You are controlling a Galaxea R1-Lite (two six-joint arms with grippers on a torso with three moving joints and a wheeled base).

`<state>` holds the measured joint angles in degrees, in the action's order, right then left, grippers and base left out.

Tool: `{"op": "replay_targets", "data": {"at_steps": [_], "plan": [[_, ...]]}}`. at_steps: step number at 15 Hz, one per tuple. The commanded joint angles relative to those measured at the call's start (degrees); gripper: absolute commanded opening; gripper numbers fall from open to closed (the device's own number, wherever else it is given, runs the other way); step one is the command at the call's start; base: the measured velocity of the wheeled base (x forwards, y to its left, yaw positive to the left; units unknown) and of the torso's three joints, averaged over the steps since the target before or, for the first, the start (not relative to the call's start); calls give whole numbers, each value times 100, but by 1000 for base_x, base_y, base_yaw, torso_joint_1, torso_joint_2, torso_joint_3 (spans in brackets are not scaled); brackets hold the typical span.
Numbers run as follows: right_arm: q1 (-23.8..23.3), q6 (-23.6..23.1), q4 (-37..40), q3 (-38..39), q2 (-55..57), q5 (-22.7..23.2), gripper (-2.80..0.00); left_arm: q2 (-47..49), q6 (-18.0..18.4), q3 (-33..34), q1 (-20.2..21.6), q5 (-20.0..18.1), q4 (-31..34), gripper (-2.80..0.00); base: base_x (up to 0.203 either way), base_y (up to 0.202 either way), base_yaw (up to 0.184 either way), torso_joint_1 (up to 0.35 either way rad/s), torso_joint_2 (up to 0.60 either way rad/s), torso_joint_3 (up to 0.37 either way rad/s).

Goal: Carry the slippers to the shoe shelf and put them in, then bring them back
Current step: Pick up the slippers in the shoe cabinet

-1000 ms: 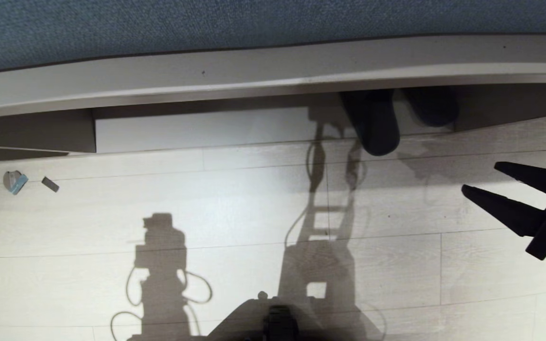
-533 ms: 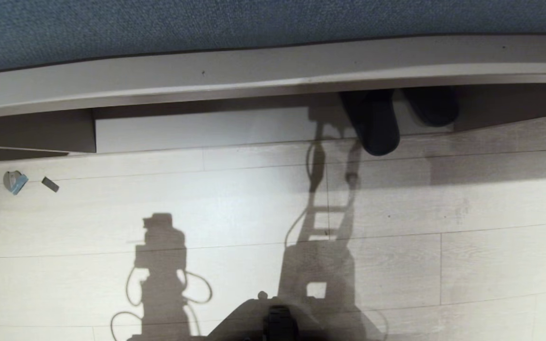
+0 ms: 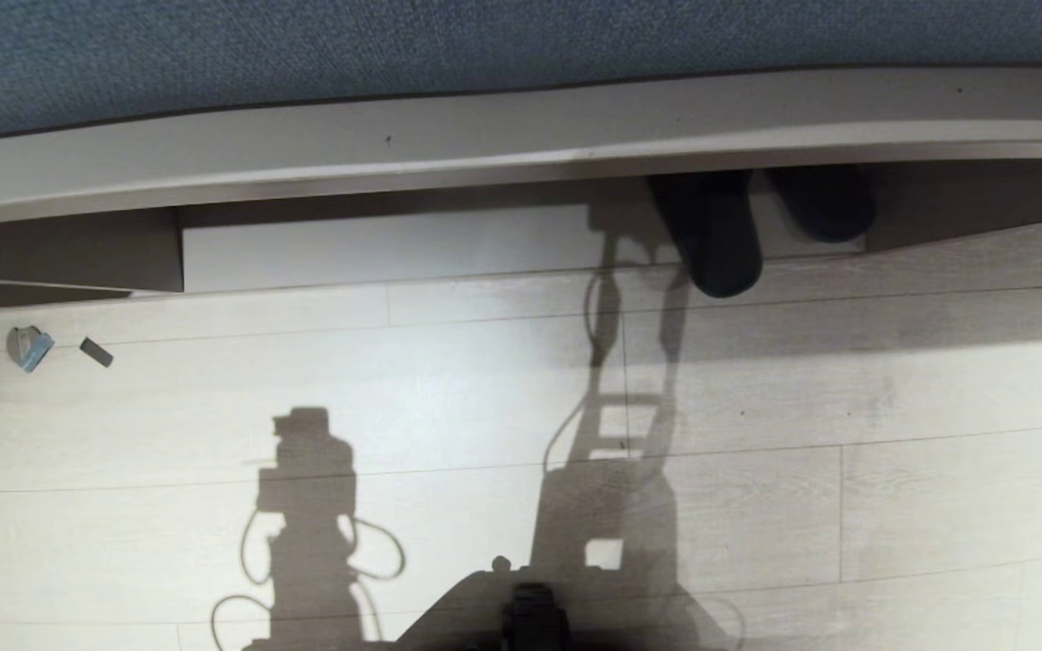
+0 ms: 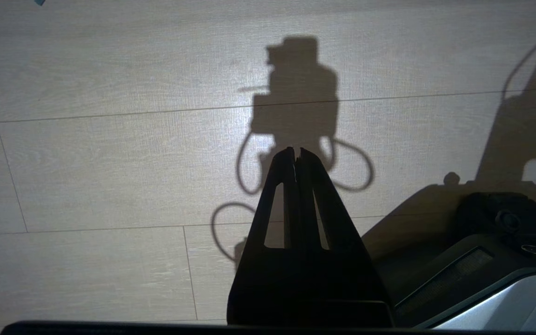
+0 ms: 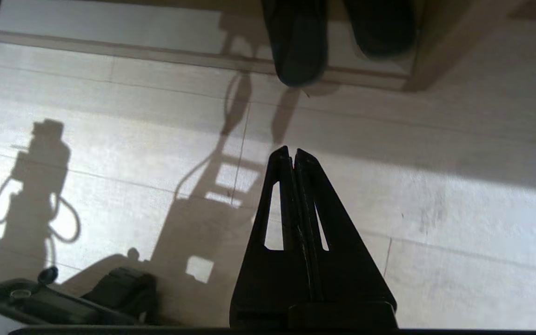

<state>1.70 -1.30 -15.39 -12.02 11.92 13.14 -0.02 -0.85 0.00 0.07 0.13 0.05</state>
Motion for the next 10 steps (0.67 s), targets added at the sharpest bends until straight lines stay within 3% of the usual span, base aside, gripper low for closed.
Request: {"op": "replay_targets", "data": {"at_steps": [1, 4, 6, 10], "plan": [[-79, 11, 305, 194, -882, -111, -280, 2, -3, 0, 1, 4, 4, -280, 0, 0, 0, 0, 0, 0], [-120, -8, 817, 793, -1209, -1132, -280, 2, -3, 0, 1, 4, -5, -280, 0, 0, 0, 0, 0, 0], [-125, -74, 873, 1209, -1201, -1324, -280, 2, 1, 0, 1, 4, 1, -280, 0, 0, 0, 0, 0, 0], [-126, -70, 1437, 1207, -1200, -1282, -280, 2, 15, 0, 1, 4, 2, -280, 0, 0, 0, 0, 0, 0]]}}
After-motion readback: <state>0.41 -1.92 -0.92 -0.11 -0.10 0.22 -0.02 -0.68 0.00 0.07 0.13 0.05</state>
